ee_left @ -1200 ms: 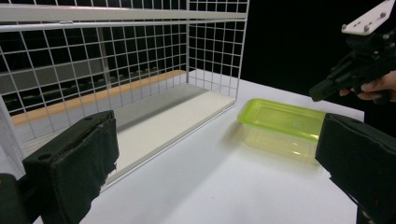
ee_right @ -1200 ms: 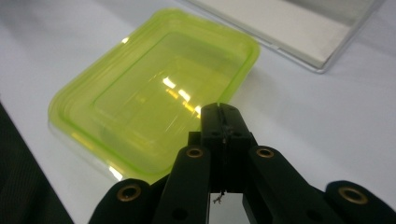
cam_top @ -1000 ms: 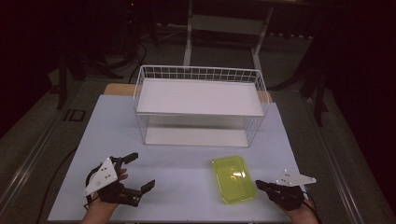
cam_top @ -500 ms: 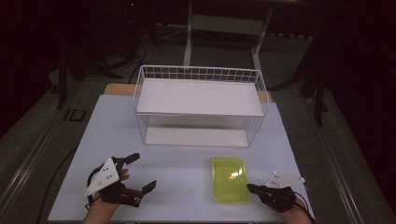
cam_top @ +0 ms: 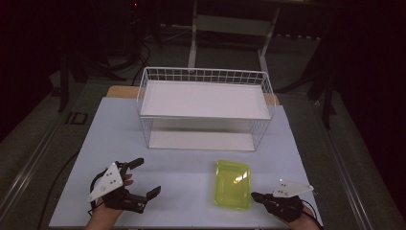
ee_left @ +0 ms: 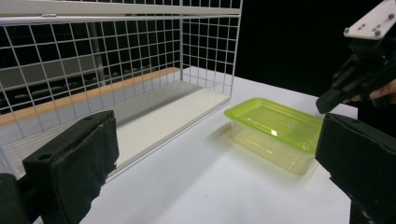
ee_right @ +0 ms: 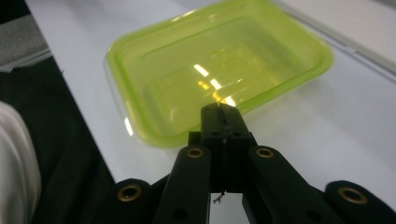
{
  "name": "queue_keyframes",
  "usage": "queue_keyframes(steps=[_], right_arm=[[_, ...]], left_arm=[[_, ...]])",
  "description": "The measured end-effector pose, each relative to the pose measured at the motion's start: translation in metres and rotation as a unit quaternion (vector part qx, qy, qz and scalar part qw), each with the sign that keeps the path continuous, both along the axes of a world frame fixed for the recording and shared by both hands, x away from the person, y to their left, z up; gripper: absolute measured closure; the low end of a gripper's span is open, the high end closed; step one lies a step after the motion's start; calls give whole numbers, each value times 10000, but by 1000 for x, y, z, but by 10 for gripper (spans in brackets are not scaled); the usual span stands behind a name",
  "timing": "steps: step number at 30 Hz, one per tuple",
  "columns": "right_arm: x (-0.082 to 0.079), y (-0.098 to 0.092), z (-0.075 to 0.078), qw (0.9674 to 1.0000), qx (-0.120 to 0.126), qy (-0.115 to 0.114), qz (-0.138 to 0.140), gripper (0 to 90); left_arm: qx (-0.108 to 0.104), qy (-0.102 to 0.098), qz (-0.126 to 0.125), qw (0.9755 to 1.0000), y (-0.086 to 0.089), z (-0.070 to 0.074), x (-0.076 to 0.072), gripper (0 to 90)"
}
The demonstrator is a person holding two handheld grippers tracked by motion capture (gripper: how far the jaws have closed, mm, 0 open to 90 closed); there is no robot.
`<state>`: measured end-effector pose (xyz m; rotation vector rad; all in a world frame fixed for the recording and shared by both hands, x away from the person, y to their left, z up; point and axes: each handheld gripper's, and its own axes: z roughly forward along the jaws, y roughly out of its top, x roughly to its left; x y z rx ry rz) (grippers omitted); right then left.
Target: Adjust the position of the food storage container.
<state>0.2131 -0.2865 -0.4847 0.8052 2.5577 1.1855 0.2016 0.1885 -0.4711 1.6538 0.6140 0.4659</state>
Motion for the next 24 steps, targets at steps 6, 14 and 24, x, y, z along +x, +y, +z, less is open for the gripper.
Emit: queue_keyframes(steps=[6,14,24], right_arm=[[-1,8,-6,9998,-94,95,155,900],[3,26,-8,9992,-107,63,382,900],[14,57,-3,9977,-102,-84,664,900]], left_arm=[[20,4,-18,10000,-1,0,-1,0],[39,-16,-31,10000,-2,0,-1,0],[40,-30,-45,10000,-2,0,-2,0]])
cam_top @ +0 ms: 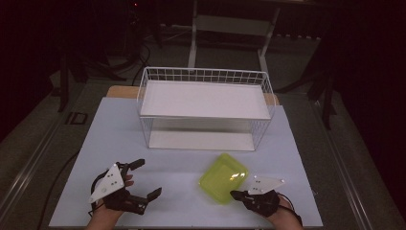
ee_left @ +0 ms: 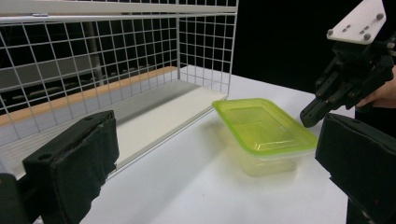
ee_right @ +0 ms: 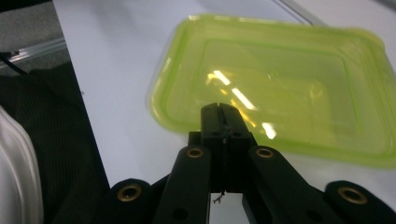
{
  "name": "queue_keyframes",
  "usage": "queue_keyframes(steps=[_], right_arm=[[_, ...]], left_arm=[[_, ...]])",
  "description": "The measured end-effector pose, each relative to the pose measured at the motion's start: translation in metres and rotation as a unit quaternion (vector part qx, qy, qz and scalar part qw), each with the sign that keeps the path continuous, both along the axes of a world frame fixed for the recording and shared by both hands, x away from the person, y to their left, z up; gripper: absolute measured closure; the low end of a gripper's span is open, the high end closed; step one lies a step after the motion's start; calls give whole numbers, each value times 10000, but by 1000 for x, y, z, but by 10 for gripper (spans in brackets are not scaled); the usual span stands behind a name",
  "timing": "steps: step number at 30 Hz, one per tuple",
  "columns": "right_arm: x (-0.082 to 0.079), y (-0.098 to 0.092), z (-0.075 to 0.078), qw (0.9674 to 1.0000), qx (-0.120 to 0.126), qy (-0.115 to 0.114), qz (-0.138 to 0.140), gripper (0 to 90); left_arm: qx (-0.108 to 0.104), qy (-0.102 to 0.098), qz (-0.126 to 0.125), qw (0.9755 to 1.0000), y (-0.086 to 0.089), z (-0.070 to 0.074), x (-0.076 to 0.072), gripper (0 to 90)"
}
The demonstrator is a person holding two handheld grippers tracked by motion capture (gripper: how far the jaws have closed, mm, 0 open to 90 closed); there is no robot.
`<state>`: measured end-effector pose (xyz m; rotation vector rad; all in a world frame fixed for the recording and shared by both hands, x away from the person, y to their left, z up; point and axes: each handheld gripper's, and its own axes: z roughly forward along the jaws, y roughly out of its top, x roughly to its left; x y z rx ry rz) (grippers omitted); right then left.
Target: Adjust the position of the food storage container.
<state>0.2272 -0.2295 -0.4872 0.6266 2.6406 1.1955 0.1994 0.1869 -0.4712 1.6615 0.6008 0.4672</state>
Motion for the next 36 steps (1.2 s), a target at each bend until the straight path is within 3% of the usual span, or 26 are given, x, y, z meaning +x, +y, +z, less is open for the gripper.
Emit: queue_keyframes(steps=[4,13,32,36], right_arm=[[-2,0,4,10000,36,-84,15,900],[2,-2,-3,10000,11,45,-64,900],[13,57,-7,9989,-109,1,460,900],[17,67,-9,9987,-43,64,497,900]], left_arm=[[6,-7,-7,10000,0,0,-1,0],[2,8,-42,10000,-2,-1,0,0],[37,-3,-83,10000,-2,-1,-1,0],[31,3,-86,10000,-2,-1,-1,0]])
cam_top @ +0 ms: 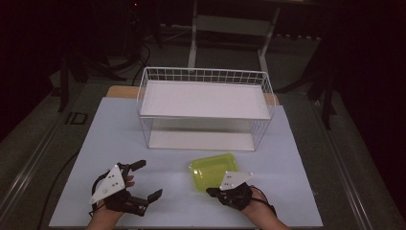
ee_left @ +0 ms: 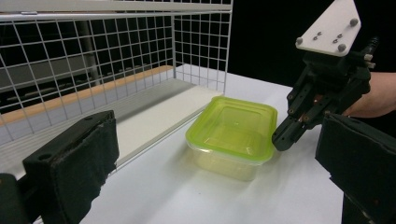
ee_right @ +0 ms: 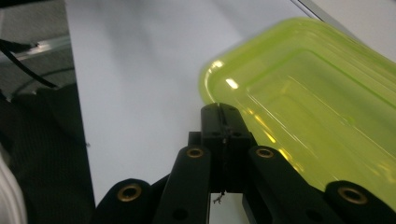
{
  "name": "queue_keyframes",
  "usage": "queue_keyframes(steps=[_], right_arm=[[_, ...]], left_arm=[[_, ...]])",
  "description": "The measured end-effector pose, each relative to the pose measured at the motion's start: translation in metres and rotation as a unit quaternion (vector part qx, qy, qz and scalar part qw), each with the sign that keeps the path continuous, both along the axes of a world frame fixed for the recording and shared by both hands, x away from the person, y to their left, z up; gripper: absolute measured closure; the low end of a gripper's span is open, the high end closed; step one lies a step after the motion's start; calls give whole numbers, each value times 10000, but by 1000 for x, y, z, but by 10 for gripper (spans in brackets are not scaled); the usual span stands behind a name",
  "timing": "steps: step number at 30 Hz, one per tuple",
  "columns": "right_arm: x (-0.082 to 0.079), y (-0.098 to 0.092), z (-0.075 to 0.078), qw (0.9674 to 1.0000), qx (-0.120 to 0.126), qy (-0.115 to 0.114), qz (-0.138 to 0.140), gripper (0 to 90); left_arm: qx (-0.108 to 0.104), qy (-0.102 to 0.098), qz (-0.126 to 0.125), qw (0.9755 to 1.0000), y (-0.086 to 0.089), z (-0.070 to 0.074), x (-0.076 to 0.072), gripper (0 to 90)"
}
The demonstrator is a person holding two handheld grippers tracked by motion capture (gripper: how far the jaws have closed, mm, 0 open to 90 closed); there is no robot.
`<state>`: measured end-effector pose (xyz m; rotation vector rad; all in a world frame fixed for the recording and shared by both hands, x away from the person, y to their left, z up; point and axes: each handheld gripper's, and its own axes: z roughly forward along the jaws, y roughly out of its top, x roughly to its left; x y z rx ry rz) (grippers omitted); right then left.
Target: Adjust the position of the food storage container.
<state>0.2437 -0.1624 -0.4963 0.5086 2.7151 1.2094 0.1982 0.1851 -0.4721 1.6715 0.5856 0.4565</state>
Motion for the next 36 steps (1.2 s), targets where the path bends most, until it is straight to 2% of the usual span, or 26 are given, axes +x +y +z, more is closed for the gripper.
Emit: queue_keyframes(steps=[3,6,11,14,18,22,27,32,36], right_arm=[[-2,0,3,10000,-5,-35,37,900],[-3,-10,10,9999,85,-89,-41,900],[6,-41,22,9983,143,-274,-501,900],[17,-63,26,9952,122,-405,-878,900],[34,-83,20,9909,54,-415,-1282,900],[45,-90,9,9887,-79,-339,-1459,900],[48,-90,-1,9892,-152,-197,-1446,900],[43,-88,-2,9899,-112,-136,-1406,900],[33,-81,-2,9925,-70,-67,-1216,900]], left_arm=[[-1,-2,-4,10000,0,0,0,0],[-2,4,2,10000,0,0,0,0],[14,-9,-8,10000,-1,0,0,0],[26,3,1,10000,-1,-1,1,0],[34,24,6,10000,-1,-2,2,0],[38,38,-27,10000,-2,-2,2,0],[29,53,-25,10000,-1,-3,2,0],[34,55,-40,10000,-2,-3,2,0],[39,61,-62,10000,-3,-3,3,1]])
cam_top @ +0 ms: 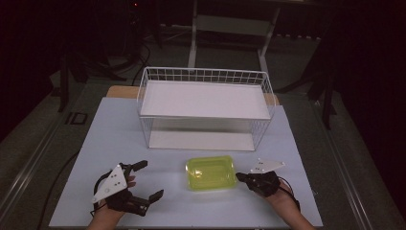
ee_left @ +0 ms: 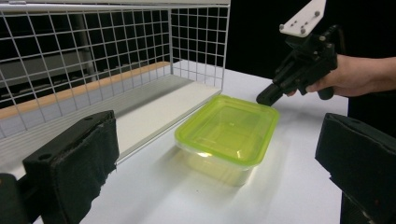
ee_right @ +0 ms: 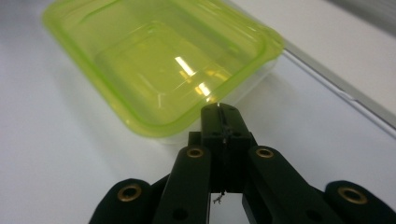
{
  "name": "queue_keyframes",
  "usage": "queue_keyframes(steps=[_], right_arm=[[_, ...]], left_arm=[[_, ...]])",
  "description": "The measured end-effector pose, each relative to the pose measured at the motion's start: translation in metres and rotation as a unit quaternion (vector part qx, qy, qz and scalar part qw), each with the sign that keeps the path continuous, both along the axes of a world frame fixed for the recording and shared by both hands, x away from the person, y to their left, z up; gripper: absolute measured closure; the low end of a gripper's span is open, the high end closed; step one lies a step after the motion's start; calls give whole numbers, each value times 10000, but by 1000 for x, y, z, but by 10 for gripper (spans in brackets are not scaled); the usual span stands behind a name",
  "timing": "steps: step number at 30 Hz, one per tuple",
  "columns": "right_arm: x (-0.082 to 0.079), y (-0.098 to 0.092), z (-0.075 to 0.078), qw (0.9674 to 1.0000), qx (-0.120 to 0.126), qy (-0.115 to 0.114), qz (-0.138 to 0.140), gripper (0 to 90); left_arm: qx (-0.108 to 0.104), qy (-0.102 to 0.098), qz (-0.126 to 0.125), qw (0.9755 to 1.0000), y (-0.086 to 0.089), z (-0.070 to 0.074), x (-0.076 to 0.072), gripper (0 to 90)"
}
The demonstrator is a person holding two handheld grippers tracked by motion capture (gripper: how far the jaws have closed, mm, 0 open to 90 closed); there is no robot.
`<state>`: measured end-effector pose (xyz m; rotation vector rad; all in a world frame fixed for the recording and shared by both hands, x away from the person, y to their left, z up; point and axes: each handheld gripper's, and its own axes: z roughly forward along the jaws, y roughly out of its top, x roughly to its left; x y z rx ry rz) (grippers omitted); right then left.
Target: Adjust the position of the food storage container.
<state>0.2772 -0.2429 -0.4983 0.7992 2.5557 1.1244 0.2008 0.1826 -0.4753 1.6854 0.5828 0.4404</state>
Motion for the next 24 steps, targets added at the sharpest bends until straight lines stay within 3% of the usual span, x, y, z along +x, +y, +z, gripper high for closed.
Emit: queue_keyframes(steps=[8,24], right_arm=[[-9,13,-1,9997,77,62,236,900],[-1,17,0,9998,112,-36,139,900]], left_arm=[[33,37,-33,10000,-1,-1,0,0],[52,72,-82,9999,-3,-2,1,0]])
